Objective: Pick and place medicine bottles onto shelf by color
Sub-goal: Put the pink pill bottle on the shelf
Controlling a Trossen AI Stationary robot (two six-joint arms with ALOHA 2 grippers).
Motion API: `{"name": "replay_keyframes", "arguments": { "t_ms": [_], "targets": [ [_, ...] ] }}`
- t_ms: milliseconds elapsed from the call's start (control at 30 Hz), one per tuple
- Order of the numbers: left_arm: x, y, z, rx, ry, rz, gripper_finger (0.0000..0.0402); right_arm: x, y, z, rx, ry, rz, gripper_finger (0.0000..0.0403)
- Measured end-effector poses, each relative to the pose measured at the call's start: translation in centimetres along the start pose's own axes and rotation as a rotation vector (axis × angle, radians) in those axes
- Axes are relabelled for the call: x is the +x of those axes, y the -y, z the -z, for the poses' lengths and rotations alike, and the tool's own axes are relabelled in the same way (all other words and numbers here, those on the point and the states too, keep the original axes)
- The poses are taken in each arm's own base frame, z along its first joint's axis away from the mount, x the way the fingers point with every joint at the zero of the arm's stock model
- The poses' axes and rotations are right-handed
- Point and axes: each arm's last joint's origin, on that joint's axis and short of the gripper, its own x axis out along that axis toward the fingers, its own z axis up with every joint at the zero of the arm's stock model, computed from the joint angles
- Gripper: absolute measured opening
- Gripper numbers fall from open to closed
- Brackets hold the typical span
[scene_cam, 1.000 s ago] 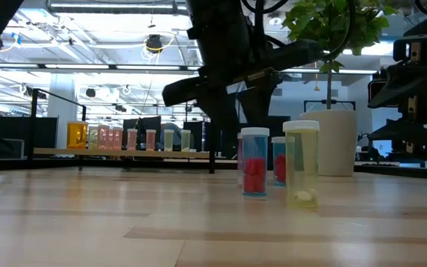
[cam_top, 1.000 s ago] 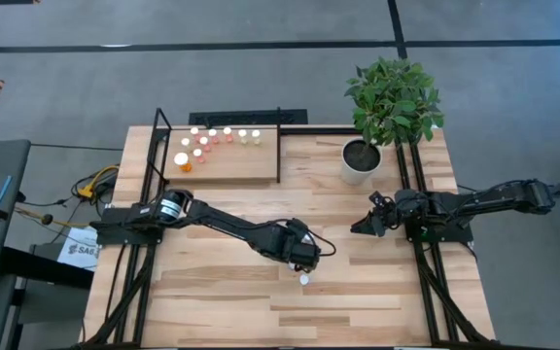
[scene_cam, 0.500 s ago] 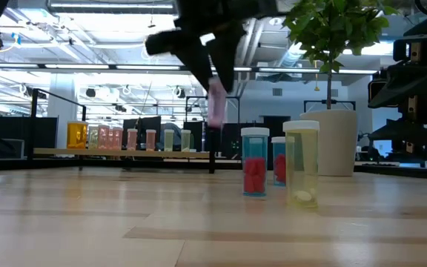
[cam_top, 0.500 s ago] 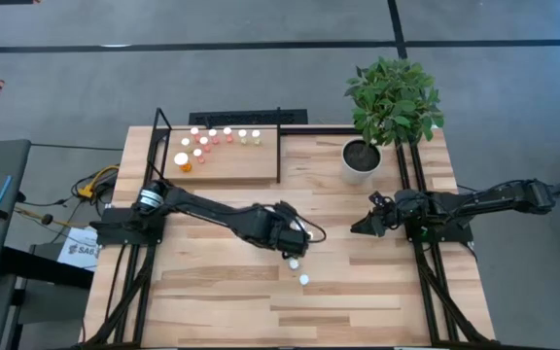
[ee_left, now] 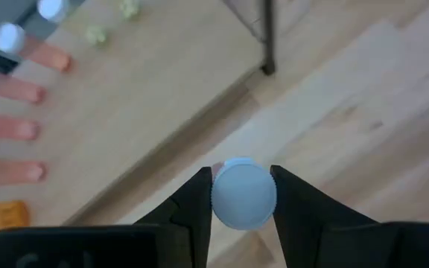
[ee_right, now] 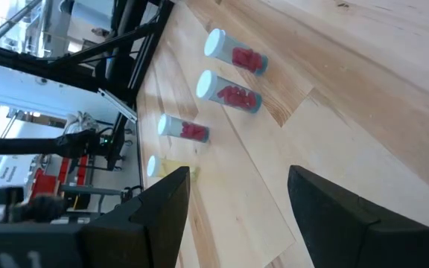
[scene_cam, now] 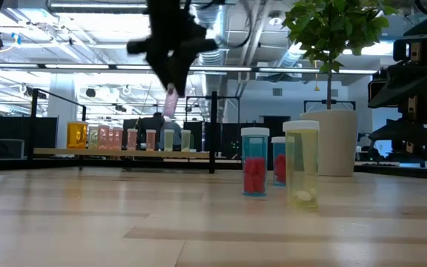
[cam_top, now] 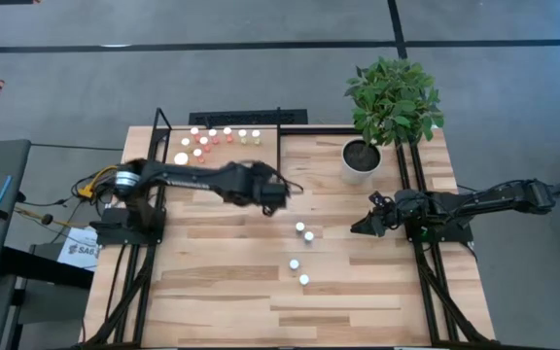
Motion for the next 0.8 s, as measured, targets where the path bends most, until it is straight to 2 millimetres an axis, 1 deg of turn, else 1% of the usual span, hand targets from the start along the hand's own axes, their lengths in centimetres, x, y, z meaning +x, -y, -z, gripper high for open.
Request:
{"name": "replay_keyframes", "arguments": {
  "t_ms": [167, 267, 367, 567, 733, 800],
  "targets": [
    [3.4, -5.2, 0.0, -0.119, 0.028, 0.094, 0.0099, 0.0, 0.0, 0.0, 0.0, 0.0, 0.0, 0.0249],
    [4.9, -8.3, 0.3, -0.196, 0.079, 0.105, 0.0099, 0.0, 0.0, 0.0, 0.0, 0.0, 0.0, 0.0249],
    [6.1, -10.7, 0.4, -0.218, 0.109, 0.089, 0.0099, 0.0, 0.0, 0.0, 0.0, 0.0, 0.0, 0.0249],
    [8.8, -14.1, 0.3, -0.241, 0.081, 0.024, 0.0113, 0.0, 0.0, 0.0, 0.0, 0.0, 0.0, 0.0249],
    [11.1, -16.1, 0.2, -0.312, 0.06, 0.094, 0.0117, 0.0, 0.0, 0.0, 0.0, 0.0, 0.0, 0.0249],
    [11.7, -16.6, 0.1, -0.332, 0.07, 0.106, 0.0117, 0.0, 0.0, 0.0, 0.0, 0.001, 0.0, 0.0249]
  ]
}}
